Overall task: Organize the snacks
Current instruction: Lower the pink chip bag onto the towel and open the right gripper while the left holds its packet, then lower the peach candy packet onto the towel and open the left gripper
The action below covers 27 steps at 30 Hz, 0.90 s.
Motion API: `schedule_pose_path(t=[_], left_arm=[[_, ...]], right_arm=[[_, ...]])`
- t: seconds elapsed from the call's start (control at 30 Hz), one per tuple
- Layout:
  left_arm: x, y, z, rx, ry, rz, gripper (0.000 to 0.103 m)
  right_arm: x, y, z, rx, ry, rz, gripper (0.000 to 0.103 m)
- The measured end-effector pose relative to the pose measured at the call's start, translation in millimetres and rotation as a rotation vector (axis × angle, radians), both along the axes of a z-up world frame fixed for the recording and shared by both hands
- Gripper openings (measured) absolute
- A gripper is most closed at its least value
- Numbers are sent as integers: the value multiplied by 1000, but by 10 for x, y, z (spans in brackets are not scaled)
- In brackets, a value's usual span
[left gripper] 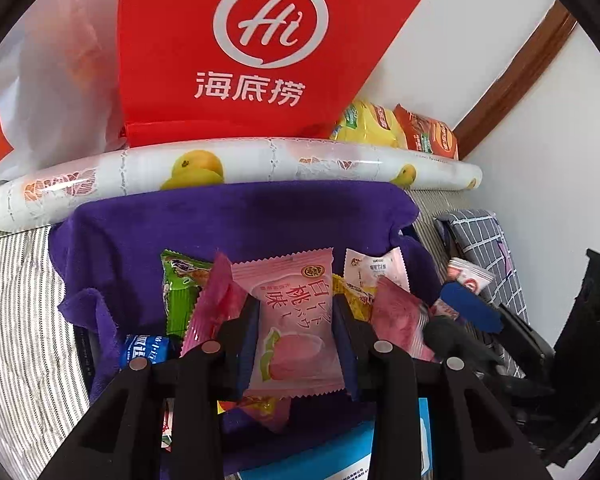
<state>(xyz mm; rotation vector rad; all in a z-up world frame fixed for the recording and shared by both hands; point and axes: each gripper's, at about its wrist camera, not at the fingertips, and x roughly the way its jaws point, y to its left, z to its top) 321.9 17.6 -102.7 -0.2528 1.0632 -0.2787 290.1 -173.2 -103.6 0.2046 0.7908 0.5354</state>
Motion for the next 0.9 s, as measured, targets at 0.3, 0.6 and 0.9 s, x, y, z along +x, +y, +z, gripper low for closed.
schedule_pose_path(t=[0.3, 0.6, 0.9], left_arm=[[25, -27, -56, 11, 15, 1, 34], [53, -60, -88, 18, 18, 0, 34], [62, -99, -107, 25, 43, -24, 37]], right_arm=[[-19, -49, 66, 39, -28, -23, 60], [-14, -58, 48, 45, -18, -38, 60], [31, -59, -14, 41, 4, -46, 60]])
